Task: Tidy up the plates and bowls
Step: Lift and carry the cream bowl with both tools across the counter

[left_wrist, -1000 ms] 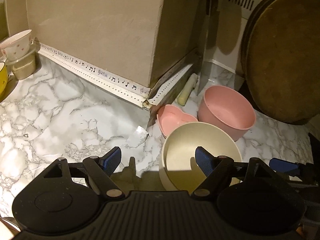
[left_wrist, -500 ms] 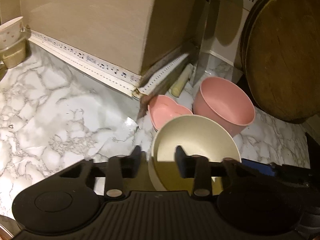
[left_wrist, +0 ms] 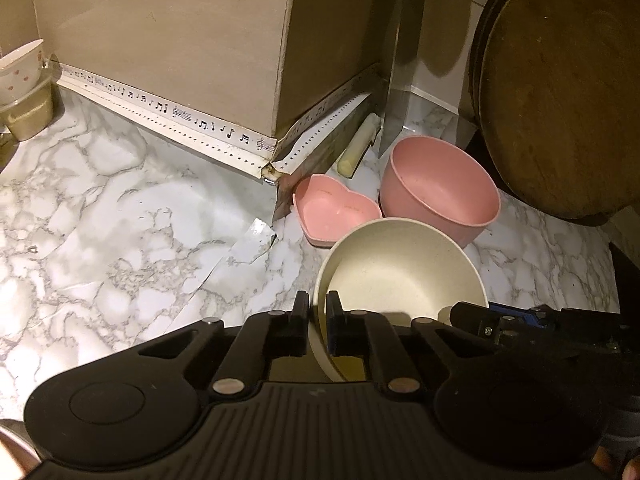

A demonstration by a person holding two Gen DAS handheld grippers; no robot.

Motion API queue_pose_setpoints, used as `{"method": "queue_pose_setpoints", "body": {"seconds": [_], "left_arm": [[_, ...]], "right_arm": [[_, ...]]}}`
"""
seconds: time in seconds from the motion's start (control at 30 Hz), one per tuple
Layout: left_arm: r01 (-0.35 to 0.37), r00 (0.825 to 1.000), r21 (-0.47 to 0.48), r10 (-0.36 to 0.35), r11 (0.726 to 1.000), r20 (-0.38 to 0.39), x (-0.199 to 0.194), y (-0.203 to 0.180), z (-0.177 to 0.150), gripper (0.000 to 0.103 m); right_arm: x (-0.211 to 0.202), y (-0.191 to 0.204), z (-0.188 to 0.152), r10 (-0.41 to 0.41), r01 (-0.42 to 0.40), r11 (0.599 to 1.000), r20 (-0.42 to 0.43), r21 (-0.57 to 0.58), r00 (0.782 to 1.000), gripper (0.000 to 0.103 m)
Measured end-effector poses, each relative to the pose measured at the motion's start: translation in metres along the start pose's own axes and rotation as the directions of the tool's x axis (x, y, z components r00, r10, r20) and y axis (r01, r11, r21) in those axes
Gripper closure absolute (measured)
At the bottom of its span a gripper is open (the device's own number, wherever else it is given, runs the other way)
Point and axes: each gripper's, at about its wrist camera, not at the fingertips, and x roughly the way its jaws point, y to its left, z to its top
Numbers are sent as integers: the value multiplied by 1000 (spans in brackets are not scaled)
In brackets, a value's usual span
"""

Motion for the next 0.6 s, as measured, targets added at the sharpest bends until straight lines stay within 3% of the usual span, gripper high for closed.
{"method": "queue_pose_setpoints", "body": {"seconds": [0.6], "left_arm": [[-50, 999, 22, 50, 998, 0, -78, 18, -19, 95]], "right_arm": [[-58, 47, -5, 71, -70, 996, 5, -55, 997, 95]]}}
